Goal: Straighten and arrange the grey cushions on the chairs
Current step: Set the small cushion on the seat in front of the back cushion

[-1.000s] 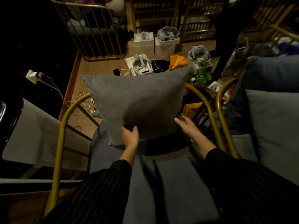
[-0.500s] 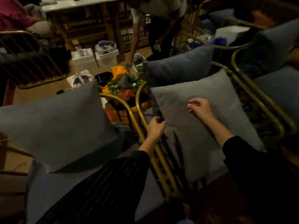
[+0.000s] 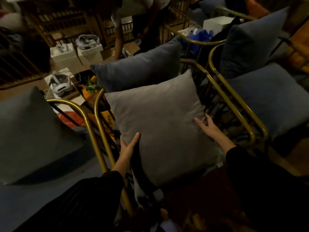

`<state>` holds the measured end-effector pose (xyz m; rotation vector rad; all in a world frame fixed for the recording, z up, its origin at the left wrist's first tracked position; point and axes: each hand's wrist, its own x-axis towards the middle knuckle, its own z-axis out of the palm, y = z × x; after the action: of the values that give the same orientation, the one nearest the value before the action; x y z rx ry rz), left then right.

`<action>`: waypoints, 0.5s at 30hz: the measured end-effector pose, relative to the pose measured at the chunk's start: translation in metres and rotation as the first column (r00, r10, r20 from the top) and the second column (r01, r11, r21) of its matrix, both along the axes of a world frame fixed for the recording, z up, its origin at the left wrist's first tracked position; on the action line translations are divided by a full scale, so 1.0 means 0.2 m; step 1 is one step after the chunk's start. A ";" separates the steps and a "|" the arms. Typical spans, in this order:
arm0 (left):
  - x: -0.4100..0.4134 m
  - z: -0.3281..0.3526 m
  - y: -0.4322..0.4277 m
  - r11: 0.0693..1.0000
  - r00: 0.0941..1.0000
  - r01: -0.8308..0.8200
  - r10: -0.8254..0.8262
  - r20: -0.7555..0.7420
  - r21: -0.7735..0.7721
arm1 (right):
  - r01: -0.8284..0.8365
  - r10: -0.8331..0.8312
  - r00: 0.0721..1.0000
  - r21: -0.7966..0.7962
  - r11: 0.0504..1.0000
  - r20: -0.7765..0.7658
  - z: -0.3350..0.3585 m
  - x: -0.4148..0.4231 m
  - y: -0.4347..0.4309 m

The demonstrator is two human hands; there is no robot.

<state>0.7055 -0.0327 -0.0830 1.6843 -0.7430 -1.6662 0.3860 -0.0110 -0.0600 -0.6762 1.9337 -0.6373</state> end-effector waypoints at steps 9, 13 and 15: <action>0.03 0.06 0.01 0.998 0.987 -0.061 0.057 -0.150 -0.023 | 0.158 -0.147 0.987 -0.222 0.962 0.064 0.05 0.15 -0.01; 0.17 0.14 0.01 0.997 0.997 -0.033 0.028 -0.078 -0.069 | 0.227 -0.218 0.974 -0.319 0.920 0.066 0.10 0.32 0.11; 0.30 0.20 0.02 0.995 0.998 -0.025 0.018 -0.068 -0.098 | 0.259 -0.246 0.966 -0.353 0.899 0.080 0.13 0.47 0.21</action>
<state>0.7660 -0.0280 -0.0434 1.5560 -0.7599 -1.6355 0.4808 0.0305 -0.0348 -0.6354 1.9060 -1.1823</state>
